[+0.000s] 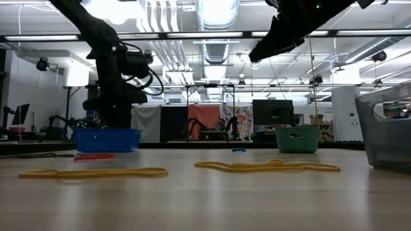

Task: Sort rubber bands into baskets
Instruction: Put the orange rubber band from the left blue bin into the right blue bin, then put the bottom left yellow rubber band into the left blue bin

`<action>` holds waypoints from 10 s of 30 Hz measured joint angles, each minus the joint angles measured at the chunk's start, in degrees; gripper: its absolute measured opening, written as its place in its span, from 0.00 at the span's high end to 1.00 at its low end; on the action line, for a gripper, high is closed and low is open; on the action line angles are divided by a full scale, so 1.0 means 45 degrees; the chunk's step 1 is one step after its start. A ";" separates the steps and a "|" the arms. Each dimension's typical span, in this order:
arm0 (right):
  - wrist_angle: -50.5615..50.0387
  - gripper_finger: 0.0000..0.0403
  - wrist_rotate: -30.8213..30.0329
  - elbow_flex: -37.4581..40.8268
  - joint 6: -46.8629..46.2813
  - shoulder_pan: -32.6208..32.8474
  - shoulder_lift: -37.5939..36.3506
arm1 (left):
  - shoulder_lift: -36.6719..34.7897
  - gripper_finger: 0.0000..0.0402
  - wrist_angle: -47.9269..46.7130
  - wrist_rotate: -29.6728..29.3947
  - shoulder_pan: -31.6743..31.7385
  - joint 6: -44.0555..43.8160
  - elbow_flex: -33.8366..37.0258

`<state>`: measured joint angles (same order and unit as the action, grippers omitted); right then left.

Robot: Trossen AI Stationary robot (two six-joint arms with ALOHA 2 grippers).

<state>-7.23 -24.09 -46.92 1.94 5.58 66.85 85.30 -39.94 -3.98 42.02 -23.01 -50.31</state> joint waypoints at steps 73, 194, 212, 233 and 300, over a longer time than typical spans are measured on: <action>-0.0232 0.55 0.0115 0.0152 0.0408 0.0000 0.0000 | 0.0259 1.00 0.2678 -0.0629 0.0049 -0.0671 0.1382; -0.6007 0.58 -0.1347 -0.2079 -0.5506 -0.6496 0.1923 | -0.3571 0.40 0.6210 -0.0895 -0.5604 0.3079 -0.0955; -0.1818 0.46 0.1035 -0.1341 -0.2564 0.0559 -0.0078 | -0.3117 0.40 0.2227 -0.0806 -1.2165 0.1647 -0.0559; -0.1829 0.46 0.1033 -0.0332 -0.2445 0.1535 -0.0092 | 0.1909 0.40 0.4750 -0.0891 -1.6214 -0.3021 -0.0547; -0.1288 0.46 0.1023 -0.0115 -0.2222 0.1530 -0.0068 | -0.4936 1.00 -0.2709 -1.0269 -0.9983 0.0962 -0.0537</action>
<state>-13.02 -19.49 -47.44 -8.05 12.47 66.54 63.08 -52.14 -50.19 -2.90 -18.68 -52.73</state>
